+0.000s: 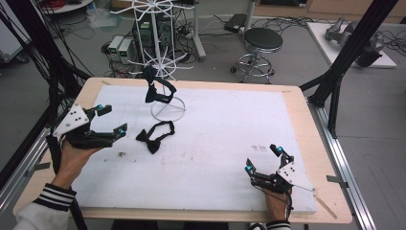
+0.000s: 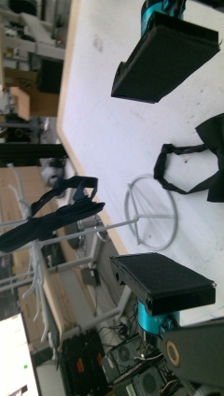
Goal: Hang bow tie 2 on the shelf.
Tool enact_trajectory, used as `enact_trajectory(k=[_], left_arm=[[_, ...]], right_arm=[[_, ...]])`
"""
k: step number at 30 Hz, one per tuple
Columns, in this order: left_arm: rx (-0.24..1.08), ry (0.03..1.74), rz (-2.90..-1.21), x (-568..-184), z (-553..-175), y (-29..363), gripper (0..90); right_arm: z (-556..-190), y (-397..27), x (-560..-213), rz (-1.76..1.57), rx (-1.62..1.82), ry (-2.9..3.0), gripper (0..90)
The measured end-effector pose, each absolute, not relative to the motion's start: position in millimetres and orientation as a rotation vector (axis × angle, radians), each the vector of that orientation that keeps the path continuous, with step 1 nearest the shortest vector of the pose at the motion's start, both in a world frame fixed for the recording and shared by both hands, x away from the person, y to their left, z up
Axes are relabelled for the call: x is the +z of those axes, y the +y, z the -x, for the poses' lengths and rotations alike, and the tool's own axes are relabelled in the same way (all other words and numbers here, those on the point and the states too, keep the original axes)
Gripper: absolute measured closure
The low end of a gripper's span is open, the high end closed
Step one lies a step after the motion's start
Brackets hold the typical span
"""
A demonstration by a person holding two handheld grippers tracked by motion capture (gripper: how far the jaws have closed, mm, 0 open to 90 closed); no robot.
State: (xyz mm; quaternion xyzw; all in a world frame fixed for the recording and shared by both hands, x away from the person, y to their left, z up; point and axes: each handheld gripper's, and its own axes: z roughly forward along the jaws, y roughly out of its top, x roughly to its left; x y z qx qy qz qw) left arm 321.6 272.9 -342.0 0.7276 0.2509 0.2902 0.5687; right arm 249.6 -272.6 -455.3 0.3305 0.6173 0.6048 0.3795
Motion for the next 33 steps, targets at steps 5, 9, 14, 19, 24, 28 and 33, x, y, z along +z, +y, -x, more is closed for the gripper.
enact_trajectory(k=[5, 9, 14, 19, 24, 28, 33], left_arm=[[0.64, 0.552, -1.757, -340.6, -330.2, 267.0, 16.2], [0.628, 0.529, -1.802, -340.7, -336.2, 263.6, 16.2], [0.595, 0.518, -1.861, -340.9, -344.1, 261.5, 15.5], [0.573, 0.483, -1.922, -340.5, -351.5, 257.3, 15.5], [0.559, 0.471, -1.971, -342.0, -357.4, 254.6, 15.5], [0.541, 0.425, -2.034, -342.5, -363.6, 253.1, 15.5], [0.488, 0.364, -2.105, -344.4, -371.6, 246.9, 15.5]], right_arm=[[-249.4, -272.5, -455.3, -0.845, 1.546, 1.578, 3.7], [-249.0, -272.0, -455.3, -0.848, 1.546, 1.58, 3.7], [-249.4, -272.4, -455.3, -0.843, 1.546, 1.578, 3.8], [-249.0, -271.9, -455.3, -0.845, 1.548, 1.582, 3.7], [-249.1, -272.0, -455.3, -0.845, 1.546, 1.581, 3.8], [-249.3, -271.8, -455.3, -0.837, 1.544, 1.579, 3.7], [-249.2, -271.8, -455.3, -0.837, 1.544, 1.578, 3.7]])
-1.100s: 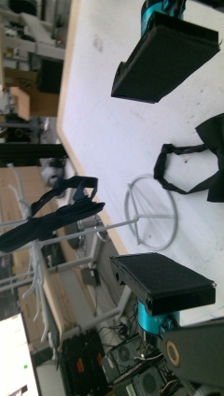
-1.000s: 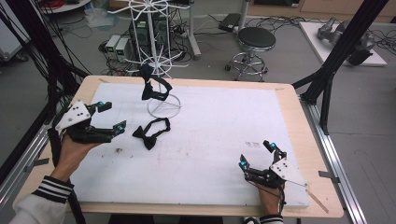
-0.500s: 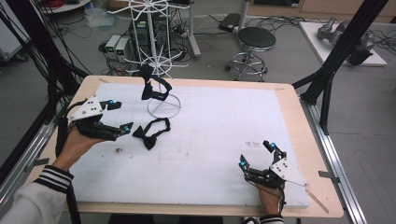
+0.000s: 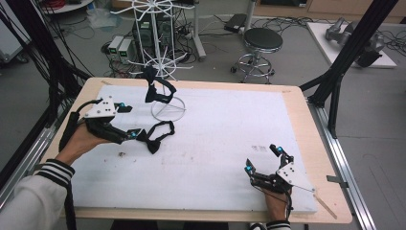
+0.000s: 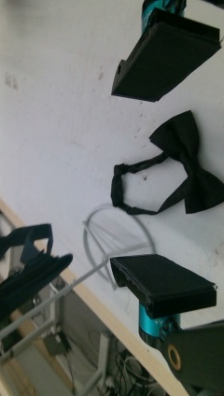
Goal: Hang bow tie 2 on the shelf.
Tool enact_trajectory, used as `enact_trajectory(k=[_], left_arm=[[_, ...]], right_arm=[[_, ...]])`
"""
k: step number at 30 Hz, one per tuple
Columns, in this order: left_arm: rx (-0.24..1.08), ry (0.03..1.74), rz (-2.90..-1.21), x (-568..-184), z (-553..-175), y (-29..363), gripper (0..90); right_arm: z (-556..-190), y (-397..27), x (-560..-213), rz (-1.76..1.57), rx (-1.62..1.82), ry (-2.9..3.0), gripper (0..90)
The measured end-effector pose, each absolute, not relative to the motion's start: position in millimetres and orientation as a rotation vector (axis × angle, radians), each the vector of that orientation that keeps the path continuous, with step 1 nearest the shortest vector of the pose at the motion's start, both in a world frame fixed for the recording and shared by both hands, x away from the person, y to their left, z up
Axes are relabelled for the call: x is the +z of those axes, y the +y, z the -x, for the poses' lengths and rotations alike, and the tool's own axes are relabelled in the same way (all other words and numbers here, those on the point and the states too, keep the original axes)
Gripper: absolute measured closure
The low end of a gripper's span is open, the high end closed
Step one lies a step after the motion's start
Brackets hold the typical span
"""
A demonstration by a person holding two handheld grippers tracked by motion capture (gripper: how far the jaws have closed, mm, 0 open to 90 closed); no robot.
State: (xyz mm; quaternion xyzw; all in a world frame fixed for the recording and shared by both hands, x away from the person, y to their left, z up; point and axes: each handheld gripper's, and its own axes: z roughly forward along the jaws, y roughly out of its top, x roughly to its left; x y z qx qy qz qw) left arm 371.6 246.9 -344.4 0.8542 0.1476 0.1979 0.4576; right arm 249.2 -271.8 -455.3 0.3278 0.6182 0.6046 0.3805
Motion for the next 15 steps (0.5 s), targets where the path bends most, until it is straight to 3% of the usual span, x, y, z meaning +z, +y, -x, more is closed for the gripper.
enact_trajectory(k=[10, 15], left_arm=[[0.339, 0.212, -2.286, -361.4, -389.6, 228.8, 15.6], [0.328, 0.175, -2.345, -367.9, -395.4, 223.5, 16.0]], right_arm=[[-248.4, -271.8, -455.5, -0.848, 1.548, 1.577, 3.7], [-249.1, -272.6, -455.5, -0.846, 1.553, 1.569, 3.8]])
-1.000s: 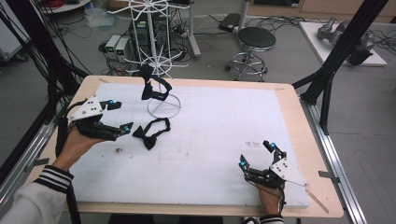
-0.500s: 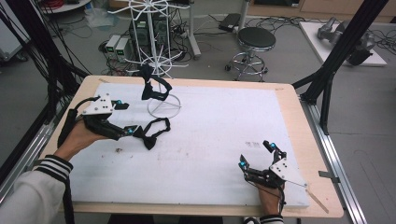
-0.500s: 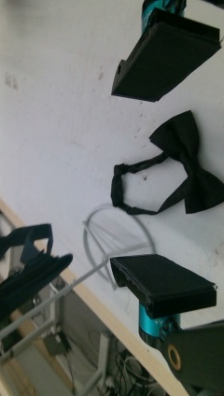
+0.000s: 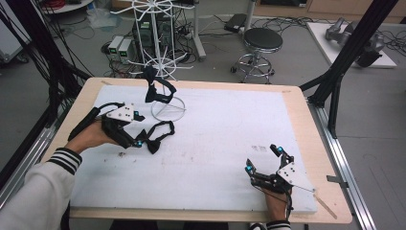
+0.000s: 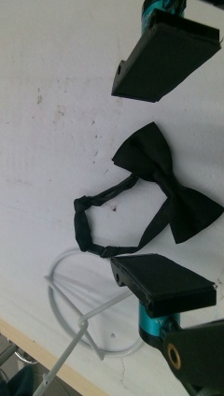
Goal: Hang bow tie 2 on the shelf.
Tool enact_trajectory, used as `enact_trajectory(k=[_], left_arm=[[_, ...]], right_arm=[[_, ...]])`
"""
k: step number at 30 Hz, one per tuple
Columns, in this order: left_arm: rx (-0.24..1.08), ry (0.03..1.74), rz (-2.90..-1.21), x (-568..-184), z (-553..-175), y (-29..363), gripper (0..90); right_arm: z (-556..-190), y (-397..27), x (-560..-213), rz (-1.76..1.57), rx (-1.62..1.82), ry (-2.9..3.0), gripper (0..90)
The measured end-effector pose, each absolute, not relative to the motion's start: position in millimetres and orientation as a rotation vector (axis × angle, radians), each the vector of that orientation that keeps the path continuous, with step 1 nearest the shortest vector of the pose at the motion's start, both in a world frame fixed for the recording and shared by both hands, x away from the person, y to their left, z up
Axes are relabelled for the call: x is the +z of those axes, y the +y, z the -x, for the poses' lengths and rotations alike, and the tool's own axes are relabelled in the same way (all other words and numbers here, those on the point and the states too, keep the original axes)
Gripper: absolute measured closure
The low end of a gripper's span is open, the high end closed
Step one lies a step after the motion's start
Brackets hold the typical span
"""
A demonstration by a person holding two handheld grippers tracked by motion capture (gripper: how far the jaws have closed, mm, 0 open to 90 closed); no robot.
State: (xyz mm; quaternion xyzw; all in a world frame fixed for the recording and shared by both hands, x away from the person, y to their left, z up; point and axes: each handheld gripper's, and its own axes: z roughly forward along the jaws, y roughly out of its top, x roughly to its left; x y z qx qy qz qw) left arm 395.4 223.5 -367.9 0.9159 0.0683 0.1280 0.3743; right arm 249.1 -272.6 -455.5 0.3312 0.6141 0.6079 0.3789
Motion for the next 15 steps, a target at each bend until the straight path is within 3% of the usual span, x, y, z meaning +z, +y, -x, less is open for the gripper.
enact_trajectory(k=[15], left_arm=[[0.259, 0.154, -2.449, -388.0, -409.3, 212.1, 22.1]], right_arm=[[-248.3, -273.2, -455.7, -0.855, 1.561, 1.568, 3.7]])
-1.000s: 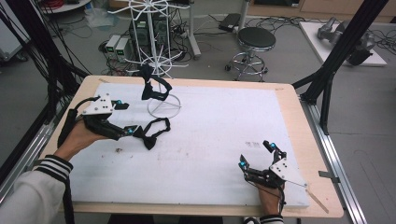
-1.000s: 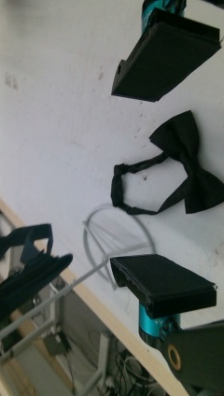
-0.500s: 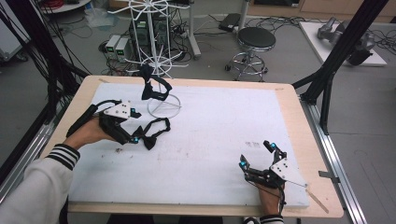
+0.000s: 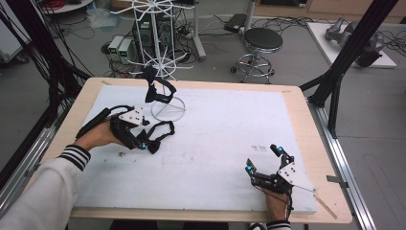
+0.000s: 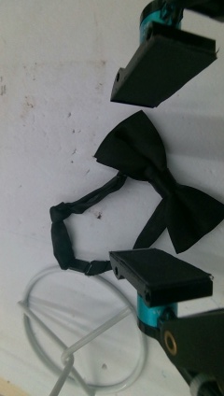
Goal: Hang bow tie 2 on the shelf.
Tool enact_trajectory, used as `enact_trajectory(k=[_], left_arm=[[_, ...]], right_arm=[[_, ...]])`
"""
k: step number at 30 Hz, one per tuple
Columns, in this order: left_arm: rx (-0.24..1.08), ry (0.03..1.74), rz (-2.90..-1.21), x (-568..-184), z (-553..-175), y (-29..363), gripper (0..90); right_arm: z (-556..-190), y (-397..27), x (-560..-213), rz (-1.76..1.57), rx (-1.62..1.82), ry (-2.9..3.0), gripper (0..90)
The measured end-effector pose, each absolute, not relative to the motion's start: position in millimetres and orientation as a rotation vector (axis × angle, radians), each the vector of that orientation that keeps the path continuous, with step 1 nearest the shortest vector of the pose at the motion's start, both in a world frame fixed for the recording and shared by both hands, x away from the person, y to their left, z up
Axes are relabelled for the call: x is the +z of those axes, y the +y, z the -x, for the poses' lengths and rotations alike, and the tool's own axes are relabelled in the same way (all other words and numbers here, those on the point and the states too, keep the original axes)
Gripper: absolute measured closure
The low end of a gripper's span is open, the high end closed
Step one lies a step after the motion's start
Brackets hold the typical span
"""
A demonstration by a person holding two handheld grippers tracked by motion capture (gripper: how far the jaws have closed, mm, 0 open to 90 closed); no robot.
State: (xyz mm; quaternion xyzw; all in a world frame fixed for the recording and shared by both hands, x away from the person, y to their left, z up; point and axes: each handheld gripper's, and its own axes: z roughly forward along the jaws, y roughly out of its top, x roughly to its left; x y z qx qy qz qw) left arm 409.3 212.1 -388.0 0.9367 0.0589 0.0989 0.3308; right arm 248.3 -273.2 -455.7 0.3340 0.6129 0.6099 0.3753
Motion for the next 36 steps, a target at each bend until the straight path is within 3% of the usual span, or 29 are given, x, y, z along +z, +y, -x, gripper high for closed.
enact_trajectory(k=[24, 33, 36], left_arm=[[0.129, 0.119, -2.548, -421.0, -428.5, 209.5, 29.6], [0.118, 0.15, -2.567, -420.9, -430.4, 211.0, 46.8], [0.117, 0.159, -2.584, -419.7, -430.7, 212.1, 56.2]], right_arm=[[-248.9, -275.0, -455.8, -0.86, 1.568, 1.551, 3.7], [-248.4, -275.4, -456.0, -0.872, 1.577, 1.548, 3.8], [-249.0, -275.9, -455.9, -0.863, 1.573, 1.543, 3.7]])
